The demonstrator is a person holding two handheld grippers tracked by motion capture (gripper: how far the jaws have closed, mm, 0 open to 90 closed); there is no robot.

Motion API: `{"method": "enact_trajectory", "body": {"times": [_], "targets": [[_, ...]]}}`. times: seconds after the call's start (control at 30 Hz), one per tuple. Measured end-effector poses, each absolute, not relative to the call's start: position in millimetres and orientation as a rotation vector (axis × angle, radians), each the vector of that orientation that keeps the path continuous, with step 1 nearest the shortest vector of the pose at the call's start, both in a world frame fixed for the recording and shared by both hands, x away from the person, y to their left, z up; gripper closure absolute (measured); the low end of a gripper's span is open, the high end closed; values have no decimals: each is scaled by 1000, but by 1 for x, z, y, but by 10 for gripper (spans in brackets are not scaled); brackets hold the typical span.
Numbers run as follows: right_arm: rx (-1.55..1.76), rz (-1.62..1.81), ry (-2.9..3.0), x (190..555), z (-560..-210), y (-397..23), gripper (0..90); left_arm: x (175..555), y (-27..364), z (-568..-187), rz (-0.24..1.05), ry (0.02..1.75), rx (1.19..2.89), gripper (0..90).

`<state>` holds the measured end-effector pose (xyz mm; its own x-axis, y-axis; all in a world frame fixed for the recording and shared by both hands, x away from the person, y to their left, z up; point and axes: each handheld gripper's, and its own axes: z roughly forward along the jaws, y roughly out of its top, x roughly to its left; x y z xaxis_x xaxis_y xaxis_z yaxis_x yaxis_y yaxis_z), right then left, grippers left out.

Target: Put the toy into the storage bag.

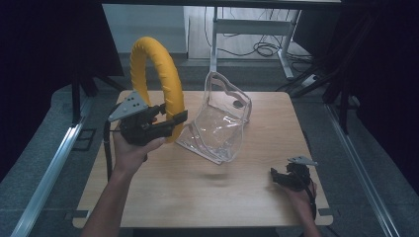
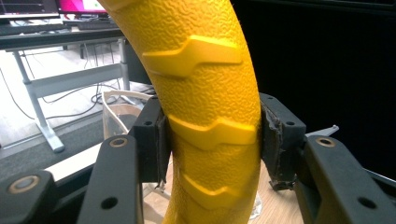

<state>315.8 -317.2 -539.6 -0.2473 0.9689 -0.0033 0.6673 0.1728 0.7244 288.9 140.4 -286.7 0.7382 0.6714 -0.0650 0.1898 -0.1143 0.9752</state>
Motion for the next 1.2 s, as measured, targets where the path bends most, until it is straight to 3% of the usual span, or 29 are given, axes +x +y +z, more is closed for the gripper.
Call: {"method": "enact_trajectory", "body": {"times": [1.2], "targets": [[1542,849,1979,316,-540,-317,165,298,75,-268,442,566,1701,501]]}}
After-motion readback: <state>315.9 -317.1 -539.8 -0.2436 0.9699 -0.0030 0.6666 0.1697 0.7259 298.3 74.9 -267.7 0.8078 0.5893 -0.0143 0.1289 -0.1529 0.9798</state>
